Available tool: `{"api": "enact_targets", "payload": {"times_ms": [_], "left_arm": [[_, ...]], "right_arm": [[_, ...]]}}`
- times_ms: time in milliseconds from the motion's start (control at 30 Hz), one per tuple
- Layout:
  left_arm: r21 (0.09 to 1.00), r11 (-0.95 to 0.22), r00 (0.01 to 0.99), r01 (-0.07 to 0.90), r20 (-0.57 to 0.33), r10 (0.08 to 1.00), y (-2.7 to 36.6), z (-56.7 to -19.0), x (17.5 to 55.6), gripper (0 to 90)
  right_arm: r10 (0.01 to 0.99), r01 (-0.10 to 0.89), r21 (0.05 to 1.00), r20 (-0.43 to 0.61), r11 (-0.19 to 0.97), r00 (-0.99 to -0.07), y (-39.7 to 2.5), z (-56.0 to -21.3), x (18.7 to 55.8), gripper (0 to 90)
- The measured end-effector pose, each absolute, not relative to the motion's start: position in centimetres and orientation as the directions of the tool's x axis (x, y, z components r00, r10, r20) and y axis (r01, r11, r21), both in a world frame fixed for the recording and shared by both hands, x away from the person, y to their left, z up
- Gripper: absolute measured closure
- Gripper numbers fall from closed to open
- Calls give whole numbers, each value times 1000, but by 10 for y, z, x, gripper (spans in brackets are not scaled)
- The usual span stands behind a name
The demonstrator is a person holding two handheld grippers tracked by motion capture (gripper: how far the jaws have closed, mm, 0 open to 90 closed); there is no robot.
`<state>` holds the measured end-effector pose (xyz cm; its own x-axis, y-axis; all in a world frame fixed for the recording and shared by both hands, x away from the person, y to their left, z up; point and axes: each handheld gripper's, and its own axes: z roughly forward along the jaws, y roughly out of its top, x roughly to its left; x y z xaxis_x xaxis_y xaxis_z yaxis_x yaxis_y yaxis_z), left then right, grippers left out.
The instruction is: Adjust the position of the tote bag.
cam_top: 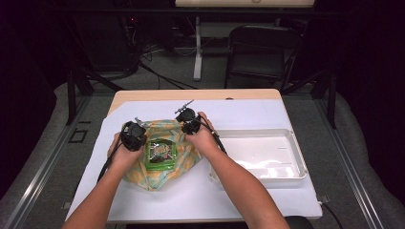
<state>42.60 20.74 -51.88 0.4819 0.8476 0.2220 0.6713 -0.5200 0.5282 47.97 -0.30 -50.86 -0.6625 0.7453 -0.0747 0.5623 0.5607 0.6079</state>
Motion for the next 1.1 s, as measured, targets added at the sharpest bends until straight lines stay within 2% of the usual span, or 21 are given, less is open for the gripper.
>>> {"api": "enact_targets", "payload": {"times_ms": [267,533,900,1100], "left_arm": [[511,-495,458,703,207,865,215,-530,438,900],[515,-476,446,713,190,875,217,-534,441,900],[524,-461,437,716,179,881,217,-534,442,898],[533,-449,431,717,167,887,218,-534,442,898]], "right_arm": [[741,562,602,-75,568,-668,-3,-509,480,862],[724,542,641,-32,543,-689,-7,-494,472,751],[652,405,716,-92,569,-753,2,-462,436,654],[604,361,721,-98,591,-791,13,-463,425,625]]}}
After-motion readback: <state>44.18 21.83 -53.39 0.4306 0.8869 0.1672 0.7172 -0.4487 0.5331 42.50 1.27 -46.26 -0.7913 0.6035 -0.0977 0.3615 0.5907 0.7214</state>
